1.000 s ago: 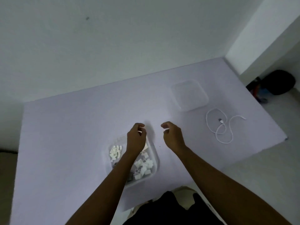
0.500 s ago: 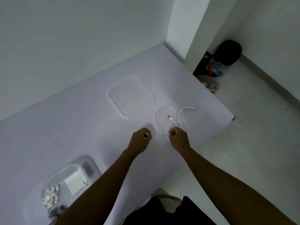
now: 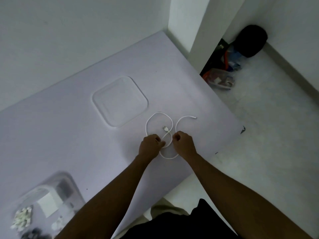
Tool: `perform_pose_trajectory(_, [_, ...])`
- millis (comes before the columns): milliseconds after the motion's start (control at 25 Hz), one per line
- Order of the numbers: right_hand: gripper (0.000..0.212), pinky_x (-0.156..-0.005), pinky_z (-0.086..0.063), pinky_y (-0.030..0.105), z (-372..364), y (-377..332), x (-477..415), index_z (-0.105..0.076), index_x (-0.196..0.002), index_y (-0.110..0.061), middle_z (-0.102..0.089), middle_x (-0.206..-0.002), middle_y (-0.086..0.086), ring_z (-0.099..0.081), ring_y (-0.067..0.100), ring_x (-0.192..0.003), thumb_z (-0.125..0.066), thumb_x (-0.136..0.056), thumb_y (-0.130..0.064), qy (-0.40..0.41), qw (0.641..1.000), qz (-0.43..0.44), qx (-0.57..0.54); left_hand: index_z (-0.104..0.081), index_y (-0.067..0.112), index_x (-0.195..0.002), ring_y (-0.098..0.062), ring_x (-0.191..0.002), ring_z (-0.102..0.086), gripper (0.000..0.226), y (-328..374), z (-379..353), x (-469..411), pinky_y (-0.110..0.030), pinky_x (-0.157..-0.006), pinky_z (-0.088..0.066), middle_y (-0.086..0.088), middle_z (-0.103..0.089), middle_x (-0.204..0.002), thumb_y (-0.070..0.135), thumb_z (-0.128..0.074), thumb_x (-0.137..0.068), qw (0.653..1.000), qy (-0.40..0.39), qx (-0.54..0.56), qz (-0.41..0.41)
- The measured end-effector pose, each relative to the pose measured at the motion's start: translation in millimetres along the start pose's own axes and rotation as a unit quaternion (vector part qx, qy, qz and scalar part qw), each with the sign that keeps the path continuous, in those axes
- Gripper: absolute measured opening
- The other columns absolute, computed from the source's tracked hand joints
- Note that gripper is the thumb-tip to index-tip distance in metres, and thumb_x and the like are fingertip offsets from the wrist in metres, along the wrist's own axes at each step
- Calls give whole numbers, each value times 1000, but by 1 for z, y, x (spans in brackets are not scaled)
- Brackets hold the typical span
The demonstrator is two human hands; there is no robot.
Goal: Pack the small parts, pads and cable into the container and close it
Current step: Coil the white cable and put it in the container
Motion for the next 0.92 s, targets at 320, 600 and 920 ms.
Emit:
perform_pose_trajectory(320, [46, -58, -46, 27, -13, -36, 19, -60, -70, -4, -62, -61, 4, -58, 11, -55, -70, -85, -46, -260, 962, 62, -49, -62, 6, -71, -18, -49, -48, 27, -2, 34, -27, -24, -43, -36, -8, -55, -60, 22, -62, -93, 923, 39, 357, 135])
perform_pose_trajectory(600, [29, -45, -38, 25, 80, -173, 26, -57, -72, -5, -36, -45, 6, -35, 18, -37, -57, -98, -18, -330, 842, 53, -423, -66, 3, -81, -16, -52, -45, 24, -47, 89, -8, -24, -44, -32, -6, -57, -67, 21, -57, -94, 910, 103, 366, 165])
perform_pose_trajectory(920, [45, -41, -11, 21, 80, -310, 103, -43, -66, -18, -21, -47, -3, -13, 10, -38, -46, -98, -49, -390, 772, 93, -494, -61, 11, -91, -24, -90, -62, 28, -53, 170, 54, -31, -75, -47, -1, -62, -94, 36, -52, -98, 975, 159, 149, 41])
Point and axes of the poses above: each hand's wrist, its own x-axis away from the middle knuckle, its own z-axis out of the back of the hand, y = z × x, the point moved 8 cm from there along -x, towards the middle knuckle
